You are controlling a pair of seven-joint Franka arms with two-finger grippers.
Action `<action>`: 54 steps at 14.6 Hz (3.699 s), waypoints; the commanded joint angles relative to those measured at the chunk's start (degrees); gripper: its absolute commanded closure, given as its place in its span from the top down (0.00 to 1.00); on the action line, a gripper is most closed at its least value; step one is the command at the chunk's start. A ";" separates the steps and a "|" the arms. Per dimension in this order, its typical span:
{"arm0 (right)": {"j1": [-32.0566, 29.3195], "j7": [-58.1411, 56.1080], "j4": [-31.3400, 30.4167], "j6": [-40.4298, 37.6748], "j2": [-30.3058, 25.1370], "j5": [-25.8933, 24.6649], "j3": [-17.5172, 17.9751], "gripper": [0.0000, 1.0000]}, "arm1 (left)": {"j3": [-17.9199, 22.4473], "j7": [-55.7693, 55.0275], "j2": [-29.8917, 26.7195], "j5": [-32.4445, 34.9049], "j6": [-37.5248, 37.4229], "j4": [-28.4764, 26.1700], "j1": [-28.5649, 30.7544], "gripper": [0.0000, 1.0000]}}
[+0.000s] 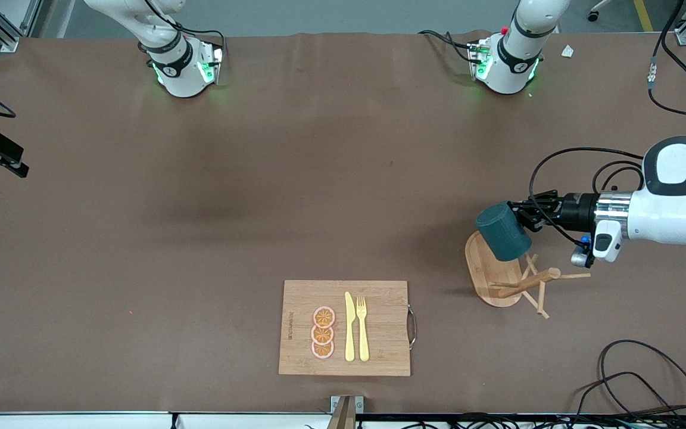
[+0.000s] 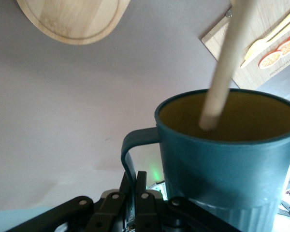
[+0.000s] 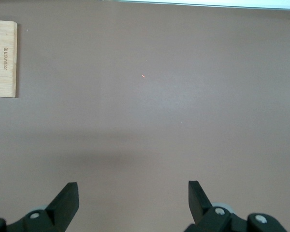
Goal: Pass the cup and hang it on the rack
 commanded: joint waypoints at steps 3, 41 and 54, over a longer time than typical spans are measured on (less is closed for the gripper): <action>-0.24 0.58 -0.68 -0.29 -0.85 0.82 0.11 1.00 | 2.59 4.67 -1.25 -1.41 -0.04 0.16 1.38 0.01; -0.32 0.31 -0.68 -0.29 -0.76 0.73 0.11 1.00 | -21.48 5.18 -5.12 28.47 -21.40 20.29 1.11 1.00; -0.24 0.05 -0.68 -0.64 -0.85 0.73 0.11 1.00 | 5.09 23.98 -24.43 20.40 -29.04 28.37 -16.69 1.00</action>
